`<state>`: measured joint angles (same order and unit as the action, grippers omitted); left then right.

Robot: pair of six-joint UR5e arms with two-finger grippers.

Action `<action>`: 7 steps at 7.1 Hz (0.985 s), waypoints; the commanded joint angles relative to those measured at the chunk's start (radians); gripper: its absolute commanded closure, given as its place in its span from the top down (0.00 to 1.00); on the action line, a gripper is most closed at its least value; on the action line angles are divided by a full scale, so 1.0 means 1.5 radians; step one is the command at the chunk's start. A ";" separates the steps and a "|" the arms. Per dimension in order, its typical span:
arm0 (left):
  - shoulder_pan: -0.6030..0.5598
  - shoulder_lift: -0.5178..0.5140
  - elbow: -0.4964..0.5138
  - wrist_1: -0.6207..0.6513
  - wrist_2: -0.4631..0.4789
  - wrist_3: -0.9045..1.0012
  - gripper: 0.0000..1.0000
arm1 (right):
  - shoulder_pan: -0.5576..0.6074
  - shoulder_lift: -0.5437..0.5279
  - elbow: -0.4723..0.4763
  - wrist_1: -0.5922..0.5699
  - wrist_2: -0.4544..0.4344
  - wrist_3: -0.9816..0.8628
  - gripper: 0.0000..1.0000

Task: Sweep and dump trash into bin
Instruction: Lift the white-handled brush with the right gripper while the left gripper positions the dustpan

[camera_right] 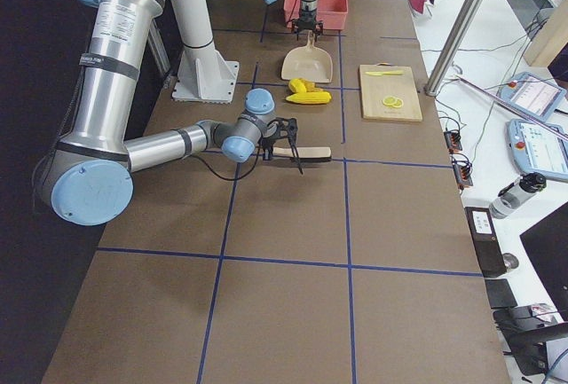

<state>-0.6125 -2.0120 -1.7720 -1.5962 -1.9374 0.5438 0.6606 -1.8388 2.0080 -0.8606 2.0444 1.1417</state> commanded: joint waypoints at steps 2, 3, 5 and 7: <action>0.015 -0.005 0.007 -0.008 0.046 0.003 0.50 | -0.020 0.034 0.001 -0.001 -0.004 0.020 0.00; 0.015 -0.005 0.008 -0.008 0.045 0.002 0.39 | -0.032 0.042 0.001 0.000 -0.007 0.041 0.00; 0.015 -0.009 0.008 -0.008 0.046 0.002 0.26 | -0.055 0.061 0.000 0.000 -0.015 0.073 0.00; 0.016 -0.015 0.012 -0.008 0.046 0.001 0.25 | -0.098 0.089 0.000 -0.001 -0.058 0.112 0.00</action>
<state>-0.5901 -2.0283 -1.7565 -1.6082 -1.8685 0.5457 0.5467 -1.7275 2.0082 -0.8617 1.9864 1.2751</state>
